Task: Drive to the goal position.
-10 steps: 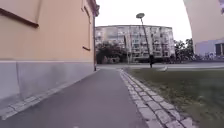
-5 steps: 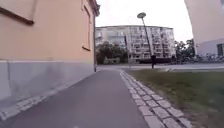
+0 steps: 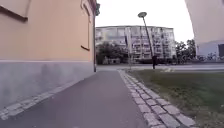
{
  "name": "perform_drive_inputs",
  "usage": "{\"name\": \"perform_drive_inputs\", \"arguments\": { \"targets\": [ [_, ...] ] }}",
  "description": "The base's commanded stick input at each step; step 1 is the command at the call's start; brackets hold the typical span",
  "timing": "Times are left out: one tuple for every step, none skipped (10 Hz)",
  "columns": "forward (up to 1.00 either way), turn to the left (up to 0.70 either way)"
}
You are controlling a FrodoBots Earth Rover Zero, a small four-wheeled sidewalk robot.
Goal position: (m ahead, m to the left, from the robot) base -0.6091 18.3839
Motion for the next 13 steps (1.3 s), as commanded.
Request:
{"name": "perform_drive_inputs", "arguments": {
  "targets": [
    [0.45,0.00],
    [0.45,0.00],
    [0.45,0.00],
    [0.45,0.00],
    [0.45,0.00],
    [0.45,0.00],
    [0.45,0.00],
    [0.45,0.00],
    [0.45,0.00],
    [0.45,0.00],
    [0.45,0.00],
    [0.45,0.00],
    [0.45,0.00]
  ]
}}
